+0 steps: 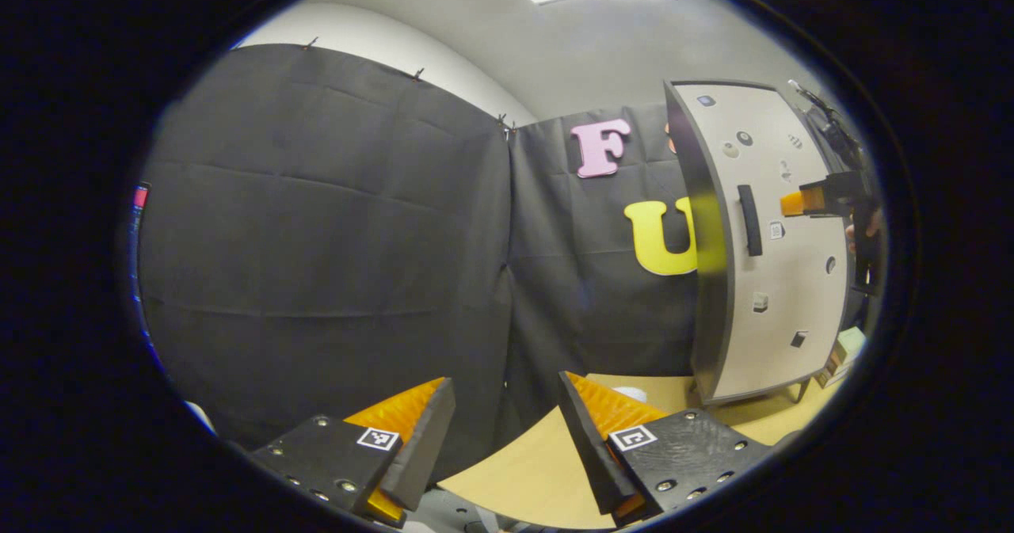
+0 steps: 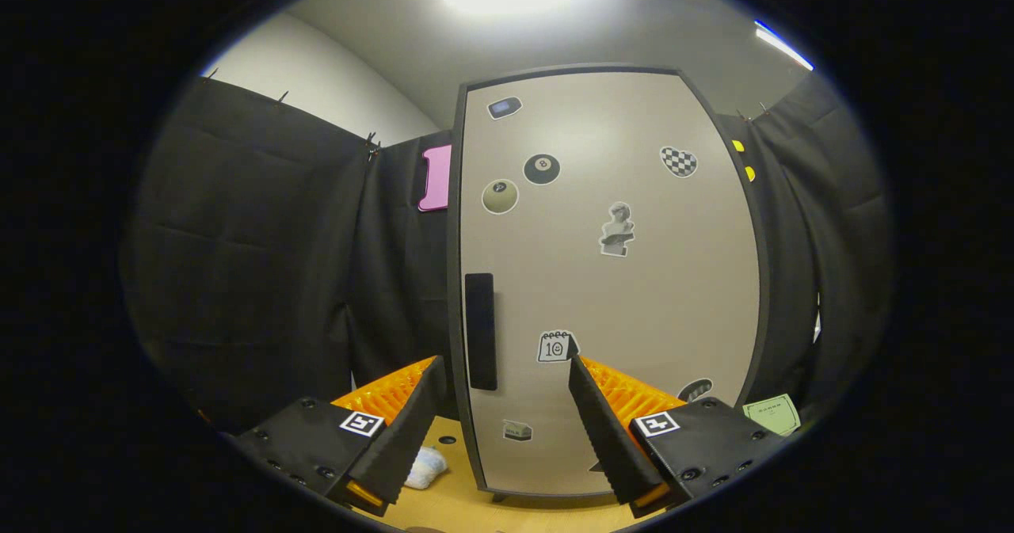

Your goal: Open the cabinet door with the right hand, grasp the bottle in the cabinet with the left hand and place it on the coaster, then close the cabinet door with the right hand.

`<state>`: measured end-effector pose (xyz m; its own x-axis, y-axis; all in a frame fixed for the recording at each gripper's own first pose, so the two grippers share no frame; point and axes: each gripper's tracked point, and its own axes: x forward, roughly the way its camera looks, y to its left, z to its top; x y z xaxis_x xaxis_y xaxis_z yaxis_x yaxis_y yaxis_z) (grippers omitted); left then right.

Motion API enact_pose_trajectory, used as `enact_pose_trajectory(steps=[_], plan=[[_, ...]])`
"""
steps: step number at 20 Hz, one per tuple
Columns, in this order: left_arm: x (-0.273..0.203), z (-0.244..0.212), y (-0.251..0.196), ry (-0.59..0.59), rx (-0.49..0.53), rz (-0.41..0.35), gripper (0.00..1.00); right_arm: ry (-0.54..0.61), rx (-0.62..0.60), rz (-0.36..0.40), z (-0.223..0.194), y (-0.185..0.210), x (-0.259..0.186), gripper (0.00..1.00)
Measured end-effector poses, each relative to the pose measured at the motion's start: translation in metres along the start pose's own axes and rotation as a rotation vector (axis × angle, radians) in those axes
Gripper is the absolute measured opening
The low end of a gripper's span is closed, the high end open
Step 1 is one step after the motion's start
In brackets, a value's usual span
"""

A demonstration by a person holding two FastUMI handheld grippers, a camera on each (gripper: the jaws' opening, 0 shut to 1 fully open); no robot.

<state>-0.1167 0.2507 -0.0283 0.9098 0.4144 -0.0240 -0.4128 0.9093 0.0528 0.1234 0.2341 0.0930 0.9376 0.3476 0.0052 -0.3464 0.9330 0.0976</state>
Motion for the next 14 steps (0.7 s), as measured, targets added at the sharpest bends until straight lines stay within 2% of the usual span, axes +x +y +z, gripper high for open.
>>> enact_pose_trajectory(steps=[7,12,14], plan=[[0.014,-0.016,0.039,0.027,0.002,0.049,0.79,0.036,-0.002,-0.016,-0.003,0.021,0.051,0.96],[0.024,-0.024,0.058,0.037,0.002,0.066,0.79,0.052,-0.013,-0.044,-0.003,0.031,0.083,0.99],[0.023,-0.03,0.065,0.042,-0.001,0.071,0.79,0.075,-0.039,-0.073,-0.006,0.029,0.095,0.95]])
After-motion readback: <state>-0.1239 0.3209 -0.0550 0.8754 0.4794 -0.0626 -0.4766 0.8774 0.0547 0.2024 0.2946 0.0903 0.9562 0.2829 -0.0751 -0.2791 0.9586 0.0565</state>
